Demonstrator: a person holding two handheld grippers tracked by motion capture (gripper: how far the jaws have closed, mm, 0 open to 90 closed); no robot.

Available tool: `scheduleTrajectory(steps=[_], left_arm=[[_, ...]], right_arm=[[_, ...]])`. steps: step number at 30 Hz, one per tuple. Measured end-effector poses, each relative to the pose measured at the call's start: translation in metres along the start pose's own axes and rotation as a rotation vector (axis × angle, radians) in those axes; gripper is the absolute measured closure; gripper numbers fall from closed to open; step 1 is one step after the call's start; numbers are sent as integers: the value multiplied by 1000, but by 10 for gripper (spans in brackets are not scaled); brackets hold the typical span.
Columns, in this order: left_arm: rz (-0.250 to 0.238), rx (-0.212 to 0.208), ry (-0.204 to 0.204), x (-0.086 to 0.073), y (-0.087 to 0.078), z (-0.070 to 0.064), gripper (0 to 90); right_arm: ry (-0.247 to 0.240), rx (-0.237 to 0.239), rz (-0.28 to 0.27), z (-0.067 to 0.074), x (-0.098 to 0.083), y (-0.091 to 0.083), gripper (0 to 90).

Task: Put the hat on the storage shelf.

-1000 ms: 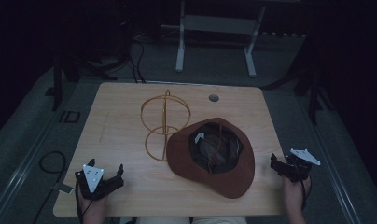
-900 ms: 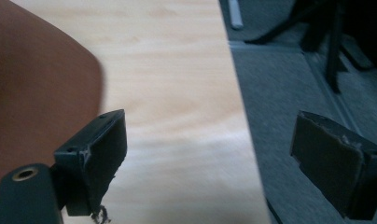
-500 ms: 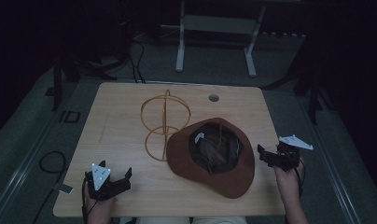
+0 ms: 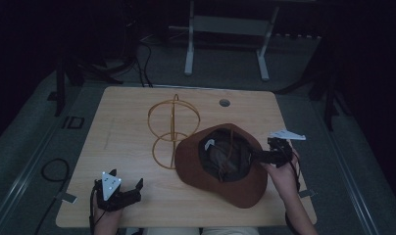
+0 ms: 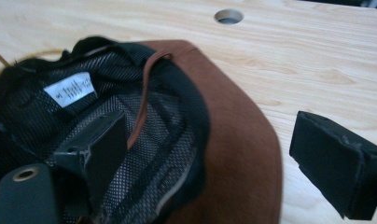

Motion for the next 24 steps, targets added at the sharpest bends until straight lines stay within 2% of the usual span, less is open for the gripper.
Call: scheduleTrajectory(steps=[4,5,9,11,14,19,21,23,24], left_arm=[[3,9,17,-1,0,0,35],[6,15,25,-1,1,0,35],[6,15,9,-2,1,1,35],[5,9,6,-2,1,1,35],[12,-2,5,-2,0,0,35],[12,-9,1,-1,0,-1,35],[14,-13,-2,-1,0,-2,35],[31,-20,2,-2,1,-2,35],[35,-21,0,-2,1,-3,35]], right_arm=[[-14,-5,32,6,0,18,137],[-26,-15,42,7,-1,24,146],[-78,-67,86,8,-4,43,178],[-76,-76,107,8,-6,50,179],[-101,-130,134,9,-13,60,210],[-106,-169,174,8,-28,75,220],[-95,-158,189,9,-32,78,290],[-138,-177,208,11,-36,81,331],[-152,-203,209,12,-37,82,362]])
Point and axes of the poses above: each handheld gripper's, and its own axes: y roughly forward along the jaws, x roughly out of its top, z roughly to its left, the point moved 5 cm from there along y, roughly forward along the jaws, and after that the axes turned 6 degrees about -z, right-handed, at the moved point
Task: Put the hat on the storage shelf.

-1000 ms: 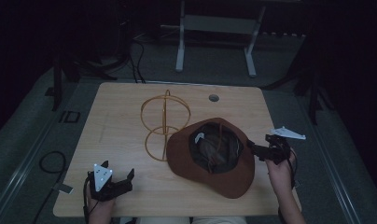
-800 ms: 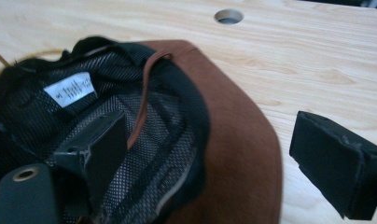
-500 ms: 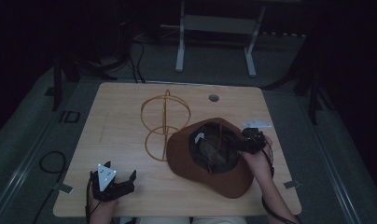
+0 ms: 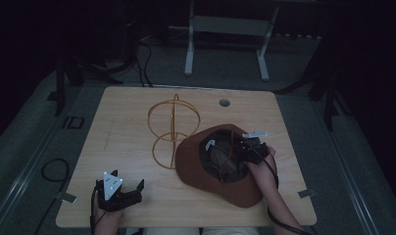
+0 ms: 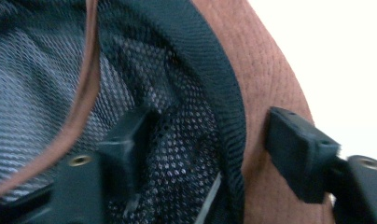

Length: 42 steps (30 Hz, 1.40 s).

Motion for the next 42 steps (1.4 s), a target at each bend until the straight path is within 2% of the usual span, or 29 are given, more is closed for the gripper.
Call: scheduleTrajectory(steps=[2,3,4,5,6,8,11,12,14,20,22,24,25,26,27,31,32,33,39,40,42], left_arm=[[11,-5,6,-1,0,-1,35],[14,-6,9,-1,1,-2,35],[14,-6,9,-1,1,-2,35],[14,-6,12,-1,1,-2,35],[21,-11,12,-1,1,-4,35],[27,-12,18,-1,2,-5,35],[29,-26,16,-1,3,-7,35],[33,-47,25,-1,5,-10,35],[40,-50,34,0,6,-11,35],[82,-84,77,2,12,-26,36],[88,-94,74,2,12,-28,36],[97,-102,67,5,13,-32,37],[100,-112,53,7,13,-35,37],[100,-131,44,10,14,-39,46],[100,-131,44,10,14,-39,46],[126,-186,67,17,20,-57,46],[126,-186,67,17,20,-57,46],[130,-205,69,21,22,-65,47],[121,-280,112,42,28,-94,56],[121,-280,112,42,28,-94,57],[124,-313,123,51,31,-106,57]], right_arm=[[9,-31,9,0,0,1,453],[-3,-55,13,-2,-1,0,595],[-27,-87,4,-5,-2,0,658],[-27,-87,4,-5,-2,0,658],[-1,-87,7,-8,-4,0,752],[-4,-103,-3,-11,-4,-2,817],[17,-83,-26,-15,0,-8,834],[29,-79,-37,-17,2,-12,836],[48,-59,-61,-22,7,-19,837],[59,-8,-93,-32,17,-39,840],[60,-8,-102,-34,18,-42,841],[83,-3,-131,-38,24,-54,841],[83,-3,-131,-38,24,-54,841],[89,7,-139,-41,28,-61,841],[94,11,-147,-42,29,-64,841],[101,20,-175,-45,34,-77,841],[105,18,-182,-46,35,-79,841],[106,17,-188,-47,35,-82,841],[117,18,-218,-51,36,-95,840],[117,18,-218,-51,36,-95,840],[113,17,-229,-51,35,-100,840]])
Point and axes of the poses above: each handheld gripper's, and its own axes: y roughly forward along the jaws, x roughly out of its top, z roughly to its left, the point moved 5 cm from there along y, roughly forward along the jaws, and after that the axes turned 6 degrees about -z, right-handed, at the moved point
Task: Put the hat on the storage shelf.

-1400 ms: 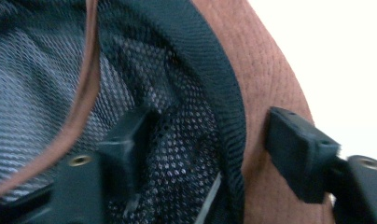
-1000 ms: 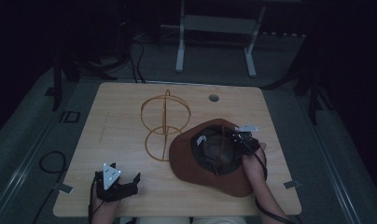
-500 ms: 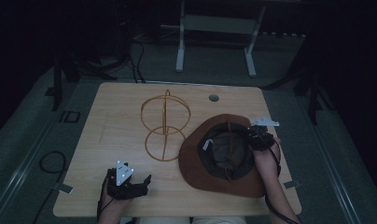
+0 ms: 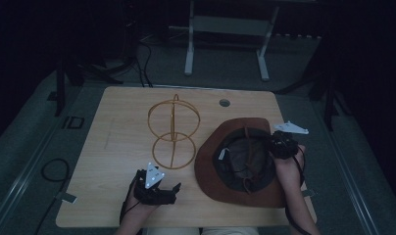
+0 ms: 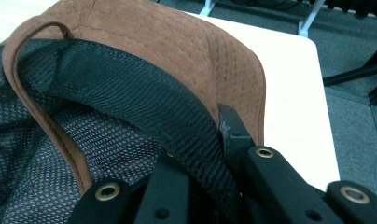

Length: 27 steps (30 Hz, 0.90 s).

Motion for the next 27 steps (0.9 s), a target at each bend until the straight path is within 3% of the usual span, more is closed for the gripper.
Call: scheduleTrajectory(steps=[16,17,18,23,27], left_arm=[[-36,-149,109,81,30,-52,57],[-36,-149,109,81,30,-52,57],[-53,-165,116,93,36,-61,57],[-71,-174,128,118,54,-78,57],[-60,-139,148,132,75,-86,57]], right_arm=[[-14,8,-33,2,-4,-23,839],[-14,8,-33,2,-4,-23,839],[-9,9,-37,2,-4,-24,839],[-10,14,-49,0,-2,-31,839],[-7,22,-59,1,0,-36,839]])
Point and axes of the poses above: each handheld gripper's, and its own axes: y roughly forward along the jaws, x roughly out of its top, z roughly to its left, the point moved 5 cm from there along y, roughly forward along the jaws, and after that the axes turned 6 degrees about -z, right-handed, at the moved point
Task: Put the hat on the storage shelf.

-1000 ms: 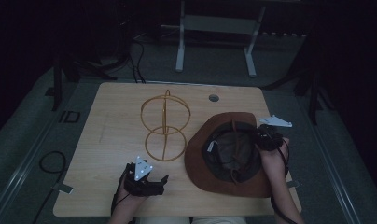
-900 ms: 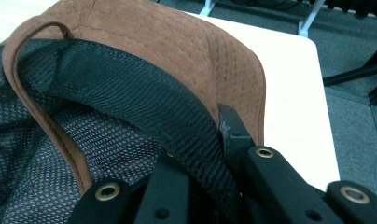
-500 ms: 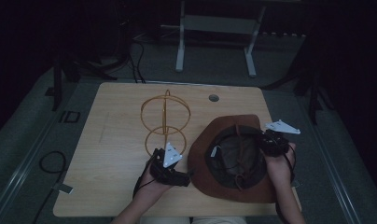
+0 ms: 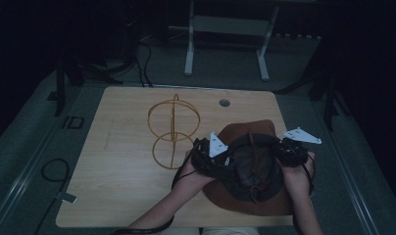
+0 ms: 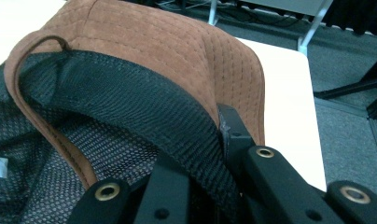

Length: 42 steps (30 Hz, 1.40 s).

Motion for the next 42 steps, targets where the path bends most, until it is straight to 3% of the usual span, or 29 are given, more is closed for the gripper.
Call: scheduleTrajectory(steps=[2,4,7,10,12,14,17,20,26,29,32,33,34,37,38,40,42], left_arm=[[29,47,30,3,12,0,76],[70,65,70,3,23,-1,76],[110,90,58,2,34,0,131],[130,158,63,-1,42,2,193],[154,180,62,-3,49,2,237],[155,189,64,-3,53,3,377],[128,183,57,-1,54,3,723],[107,190,50,4,52,5,835],[94,179,61,12,48,7,872],[78,180,56,16,44,9,875],[52,187,61,22,38,12,875],[52,187,61,22,38,12,875],[45,196,76,24,35,13,875],[44,205,84,26,32,15,875],[44,205,84,26,32,15,875],[10,198,95,25,26,14,875],[-18,175,92,25,22,14,875]], right_arm=[[-4,2,-6,1,2,-2,839],[-6,6,-13,1,4,-4,839],[-4,22,-22,3,5,-7,839],[5,37,-27,4,6,-10,839],[1,43,-26,6,5,-11,839],[3,54,-24,8,5,-12,839],[1,44,-20,8,3,-12,838],[7,44,-23,7,3,-14,837],[2,42,-34,9,5,-21,821],[12,59,-42,8,5,-27,758],[15,113,-59,8,6,-35,597],[15,113,-59,8,6,-35,597],[13,156,-61,7,5,-43,534],[17,239,-72,9,6,-58,472],[17,239,-72,9,6,-58,472],[17,273,-126,3,12,-77,430],[2,229,-145,-9,14,-85,417]])
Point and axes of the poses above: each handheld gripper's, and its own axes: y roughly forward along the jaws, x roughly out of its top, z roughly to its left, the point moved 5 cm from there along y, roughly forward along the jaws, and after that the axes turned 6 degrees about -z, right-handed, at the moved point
